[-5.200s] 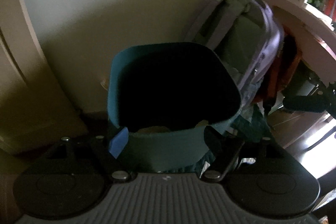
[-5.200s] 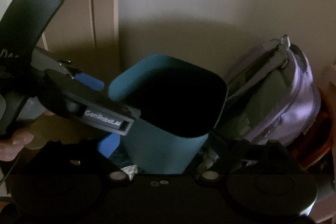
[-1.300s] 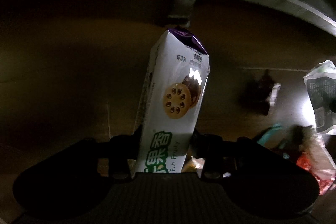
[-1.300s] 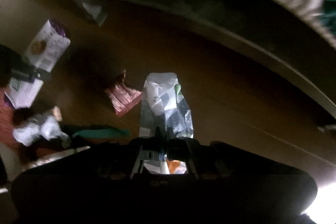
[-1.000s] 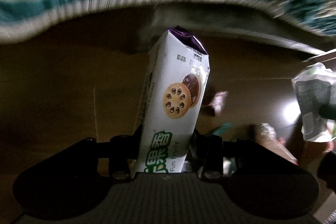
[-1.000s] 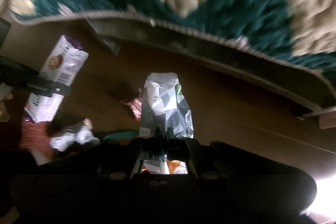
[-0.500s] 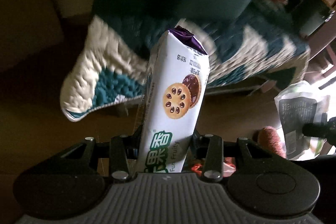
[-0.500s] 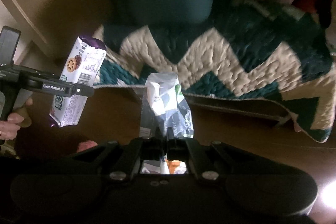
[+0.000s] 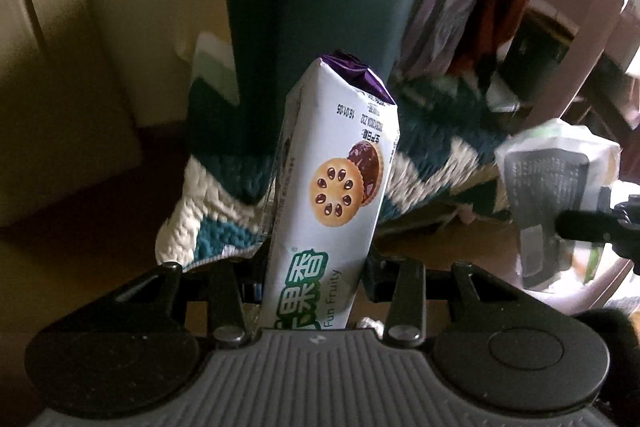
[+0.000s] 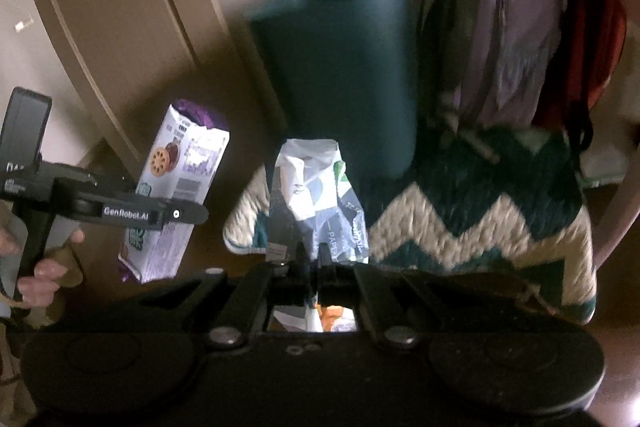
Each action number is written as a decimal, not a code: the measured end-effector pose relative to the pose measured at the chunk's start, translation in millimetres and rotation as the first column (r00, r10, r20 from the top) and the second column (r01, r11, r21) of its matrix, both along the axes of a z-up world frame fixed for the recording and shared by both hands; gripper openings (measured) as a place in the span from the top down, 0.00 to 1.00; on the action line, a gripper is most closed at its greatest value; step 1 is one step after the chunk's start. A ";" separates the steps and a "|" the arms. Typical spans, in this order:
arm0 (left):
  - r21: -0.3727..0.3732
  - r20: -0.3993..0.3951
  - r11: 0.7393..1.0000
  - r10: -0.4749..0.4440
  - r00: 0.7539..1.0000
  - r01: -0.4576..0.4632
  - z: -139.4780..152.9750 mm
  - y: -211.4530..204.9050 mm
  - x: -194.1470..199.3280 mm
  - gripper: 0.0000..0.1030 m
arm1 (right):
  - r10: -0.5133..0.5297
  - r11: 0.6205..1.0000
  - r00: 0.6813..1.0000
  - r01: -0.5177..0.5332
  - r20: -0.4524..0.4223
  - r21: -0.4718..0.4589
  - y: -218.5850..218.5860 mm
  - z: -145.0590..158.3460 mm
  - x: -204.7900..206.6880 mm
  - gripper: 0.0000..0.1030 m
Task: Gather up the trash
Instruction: 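Lift the cookie wrapper and clear bag with both grippers over the wastebasket, then open both grippers to drop the wrapper and bag into the wastebasket, then move both tools back down toward the remaining trash on the floor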
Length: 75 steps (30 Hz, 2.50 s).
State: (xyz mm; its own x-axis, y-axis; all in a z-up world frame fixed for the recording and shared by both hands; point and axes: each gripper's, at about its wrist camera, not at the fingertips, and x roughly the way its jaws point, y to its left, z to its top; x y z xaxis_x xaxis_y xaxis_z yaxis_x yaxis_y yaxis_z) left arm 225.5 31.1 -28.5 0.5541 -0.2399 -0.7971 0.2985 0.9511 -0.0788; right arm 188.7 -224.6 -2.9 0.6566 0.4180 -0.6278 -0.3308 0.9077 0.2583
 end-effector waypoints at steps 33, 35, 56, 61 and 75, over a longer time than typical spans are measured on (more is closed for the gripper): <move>-0.113 0.126 0.974 0.211 0.969 -0.198 151.4 -52.9 205.2 0.59 | -0.123 0.990 0.972 0.133 0.203 -0.039 43.3 138.0 196.2 0.98; -0.115 0.117 0.973 0.215 0.970 -0.202 145.2 -54.0 221.6 0.59 | -0.122 0.991 0.976 0.130 0.181 -0.034 46.0 133.8 214.0 0.98; -0.040 -0.054 0.973 0.225 0.973 -0.228 91.4 -67.4 334.4 0.55 | -0.031 0.982 0.999 0.033 0.012 -0.188 73.5 52.7 297.8 0.87; -0.108 -0.034 0.968 0.223 0.974 -0.225 91.8 -62.4 333.5 0.31 | -0.021 0.985 1.000 0.023 0.014 -0.171 70.5 56.1 298.8 0.81; -0.278 0.077 0.931 0.266 0.961 -0.236 143.3 -40.6 275.4 0.23 | -0.036 0.991 0.997 0.045 0.075 -0.126 51.9 93.3 253.9 0.57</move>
